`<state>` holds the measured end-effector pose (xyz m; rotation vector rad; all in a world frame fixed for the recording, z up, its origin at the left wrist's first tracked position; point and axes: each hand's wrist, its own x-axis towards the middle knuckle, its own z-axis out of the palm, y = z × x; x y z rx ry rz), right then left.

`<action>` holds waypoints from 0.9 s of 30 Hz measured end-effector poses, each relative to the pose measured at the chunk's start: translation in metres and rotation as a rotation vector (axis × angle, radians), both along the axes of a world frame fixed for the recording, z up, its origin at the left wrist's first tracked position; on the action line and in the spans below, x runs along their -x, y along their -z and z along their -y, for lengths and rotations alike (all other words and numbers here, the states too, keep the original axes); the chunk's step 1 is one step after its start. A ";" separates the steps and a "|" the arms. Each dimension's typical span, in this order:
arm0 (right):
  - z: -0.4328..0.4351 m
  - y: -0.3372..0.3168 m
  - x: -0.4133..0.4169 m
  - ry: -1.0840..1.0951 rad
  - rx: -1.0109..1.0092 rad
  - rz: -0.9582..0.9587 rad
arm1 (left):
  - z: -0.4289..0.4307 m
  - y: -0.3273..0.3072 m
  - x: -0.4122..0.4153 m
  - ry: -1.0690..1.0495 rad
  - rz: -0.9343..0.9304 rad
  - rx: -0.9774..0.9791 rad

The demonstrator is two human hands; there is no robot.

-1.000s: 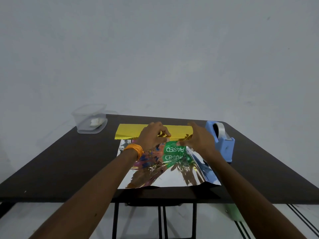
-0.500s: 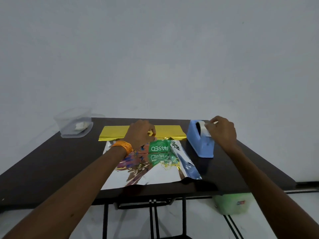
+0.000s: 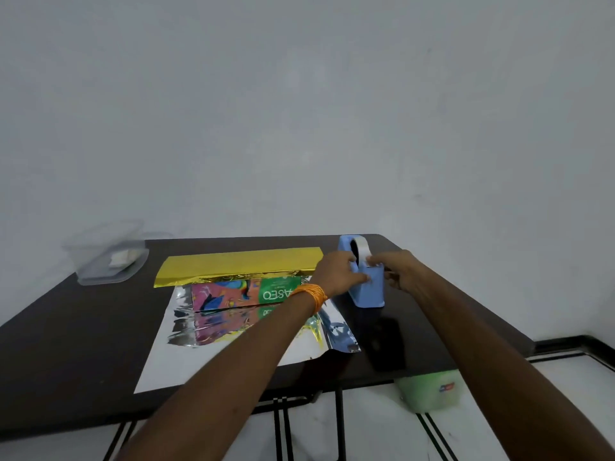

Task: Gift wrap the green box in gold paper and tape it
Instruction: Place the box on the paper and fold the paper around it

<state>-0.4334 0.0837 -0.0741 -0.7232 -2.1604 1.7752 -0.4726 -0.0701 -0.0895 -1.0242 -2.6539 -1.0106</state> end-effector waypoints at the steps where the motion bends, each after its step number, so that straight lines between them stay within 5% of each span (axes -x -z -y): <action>1: 0.001 -0.001 0.001 0.000 0.004 0.002 | -0.005 0.001 0.001 0.006 0.005 0.004; 12: 0.010 -0.011 -0.003 0.104 -0.310 -0.163 | -0.018 0.015 0.006 -0.007 -0.014 -0.030; 20: 0.017 0.003 -0.030 0.141 -0.009 -0.258 | -0.019 0.015 0.004 -0.012 -0.022 -0.024; 27: 0.024 0.027 -0.034 0.174 -0.112 -0.224 | -0.018 0.018 0.003 -0.024 -0.024 -0.071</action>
